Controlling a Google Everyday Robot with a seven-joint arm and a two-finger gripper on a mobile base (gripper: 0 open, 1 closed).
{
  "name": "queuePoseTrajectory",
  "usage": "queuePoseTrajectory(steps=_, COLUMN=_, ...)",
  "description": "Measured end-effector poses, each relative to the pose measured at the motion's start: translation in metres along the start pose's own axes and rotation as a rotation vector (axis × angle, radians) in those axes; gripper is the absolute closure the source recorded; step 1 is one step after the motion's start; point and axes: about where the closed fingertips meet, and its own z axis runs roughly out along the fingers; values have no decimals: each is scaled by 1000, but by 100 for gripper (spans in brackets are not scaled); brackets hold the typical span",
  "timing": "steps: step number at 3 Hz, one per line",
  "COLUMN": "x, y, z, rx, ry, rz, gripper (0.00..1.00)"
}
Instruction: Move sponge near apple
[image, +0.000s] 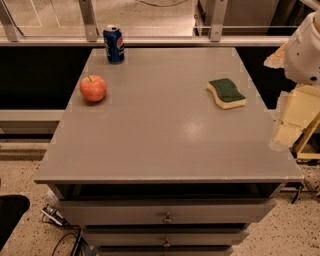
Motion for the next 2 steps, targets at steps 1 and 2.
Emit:
queuePoseTrajectory(steps=1, x=0, y=0, z=0, rx=0, ry=0, rz=0, gripper=0)
queuePoseTrajectory(steps=2, x=-6, y=-20, z=4, rx=54, ry=-44, rz=59, gripper=0)
